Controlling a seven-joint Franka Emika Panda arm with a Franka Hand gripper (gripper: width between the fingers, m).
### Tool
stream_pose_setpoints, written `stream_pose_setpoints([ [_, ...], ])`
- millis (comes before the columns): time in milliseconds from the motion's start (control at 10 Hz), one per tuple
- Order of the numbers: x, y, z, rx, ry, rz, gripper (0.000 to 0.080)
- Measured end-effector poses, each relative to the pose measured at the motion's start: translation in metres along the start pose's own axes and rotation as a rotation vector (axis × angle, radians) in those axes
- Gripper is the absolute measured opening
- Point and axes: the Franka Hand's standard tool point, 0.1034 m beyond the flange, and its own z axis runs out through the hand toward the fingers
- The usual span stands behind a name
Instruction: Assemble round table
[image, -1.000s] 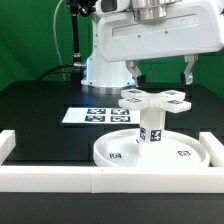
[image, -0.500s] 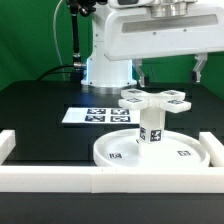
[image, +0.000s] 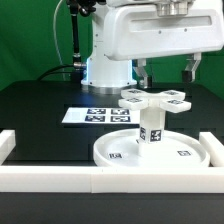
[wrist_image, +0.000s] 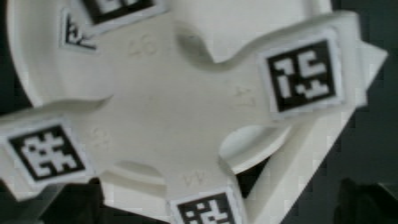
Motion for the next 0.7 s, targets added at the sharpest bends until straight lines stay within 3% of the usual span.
stream_pose_setpoints([
  [200,-0.0012,0.002,0.0009,-0.007,-0.006,-0.165,0.0649],
  [700,-0.0061,0.0087,0.0022,0.003,-0.028,-0.451,0.0649],
])
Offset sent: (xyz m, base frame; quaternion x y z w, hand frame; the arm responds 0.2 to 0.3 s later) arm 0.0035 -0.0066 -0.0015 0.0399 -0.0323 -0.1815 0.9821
